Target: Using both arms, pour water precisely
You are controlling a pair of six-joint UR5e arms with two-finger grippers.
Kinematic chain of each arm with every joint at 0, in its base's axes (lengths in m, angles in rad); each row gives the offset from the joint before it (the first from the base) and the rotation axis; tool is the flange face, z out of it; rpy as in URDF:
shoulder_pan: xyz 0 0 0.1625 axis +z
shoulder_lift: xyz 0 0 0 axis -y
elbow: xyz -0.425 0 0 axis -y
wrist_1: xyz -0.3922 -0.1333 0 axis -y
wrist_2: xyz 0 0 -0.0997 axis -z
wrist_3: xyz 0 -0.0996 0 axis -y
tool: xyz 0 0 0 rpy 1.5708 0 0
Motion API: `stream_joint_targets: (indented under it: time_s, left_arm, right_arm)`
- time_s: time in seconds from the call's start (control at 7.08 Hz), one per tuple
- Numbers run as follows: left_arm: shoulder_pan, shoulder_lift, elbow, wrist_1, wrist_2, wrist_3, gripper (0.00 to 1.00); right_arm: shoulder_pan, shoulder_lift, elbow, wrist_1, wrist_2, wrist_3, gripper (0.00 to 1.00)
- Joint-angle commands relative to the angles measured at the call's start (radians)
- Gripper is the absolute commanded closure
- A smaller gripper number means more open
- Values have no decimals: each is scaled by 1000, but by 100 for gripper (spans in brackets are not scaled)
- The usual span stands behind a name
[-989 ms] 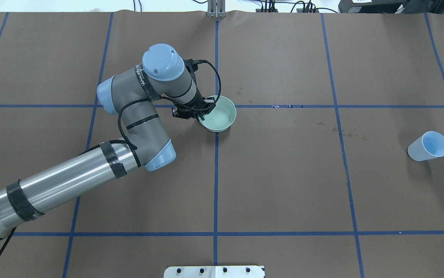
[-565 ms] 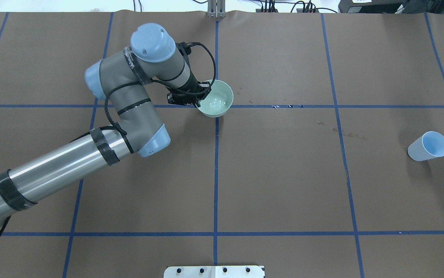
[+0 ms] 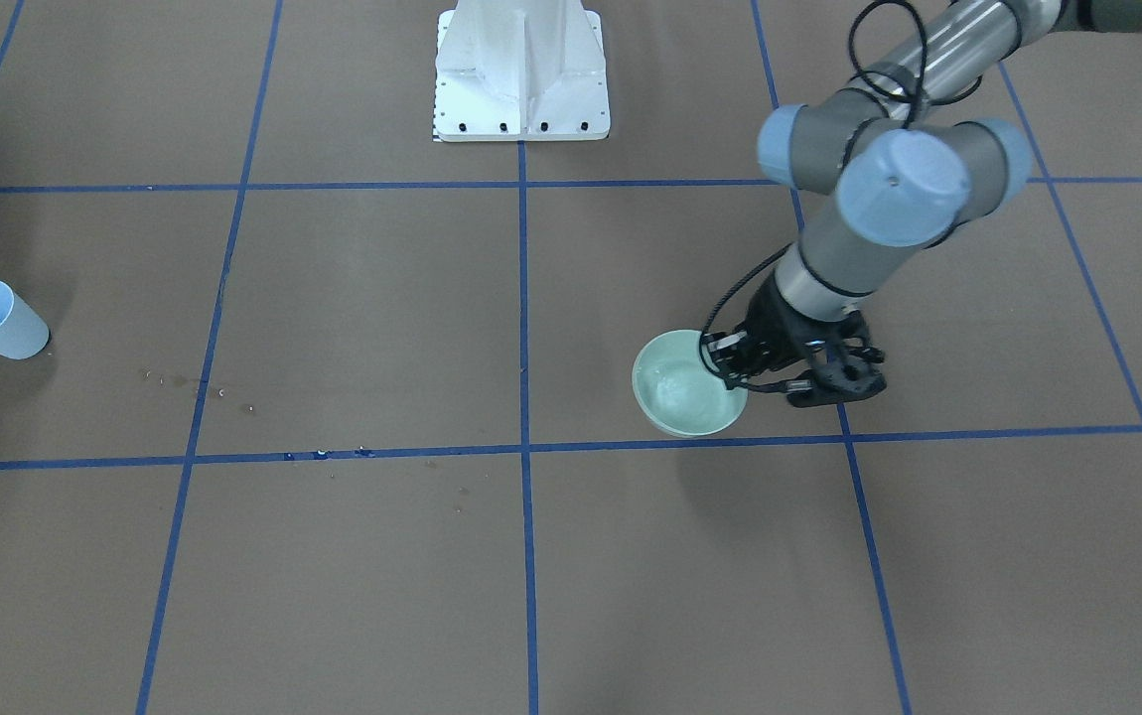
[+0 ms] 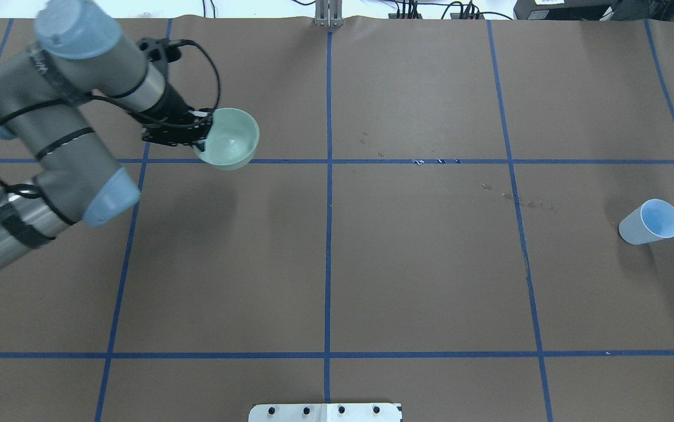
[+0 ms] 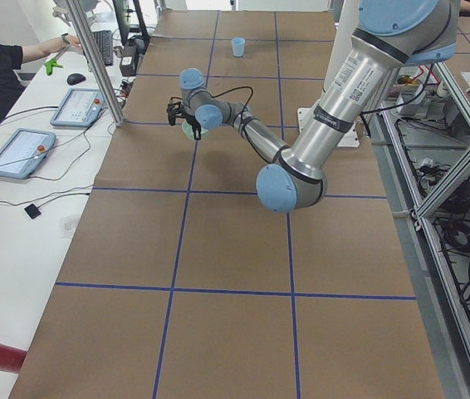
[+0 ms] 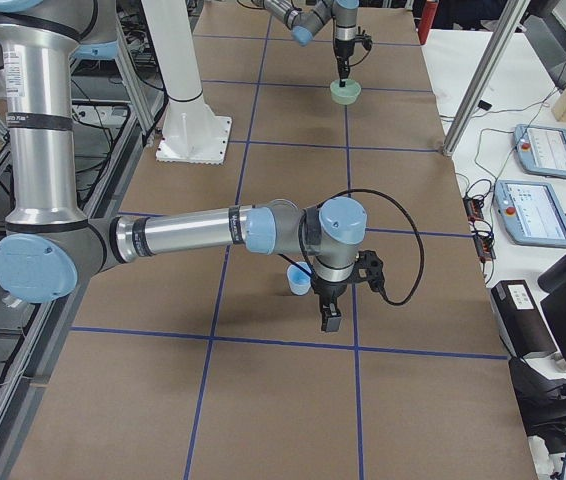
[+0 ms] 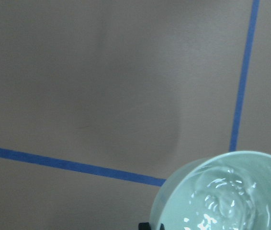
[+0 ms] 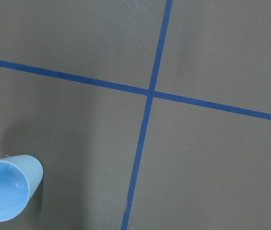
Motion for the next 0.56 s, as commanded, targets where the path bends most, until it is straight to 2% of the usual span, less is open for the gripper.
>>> stream_joint_targets:
  time_s: [0.0,0.28,0.42]
  left_arm:
    - [-147,263,-109,3,-74,276,100]
    - [-265,404,-98,4,-96,530,100]
    - [-288,470,-98,-2,-98,587,100]
  right_arm:
    - [0,-1,3,3,4,2,0]
    - [0,1,9,3,4,5,0]
    - [0,-1,18,3,11,7,0]
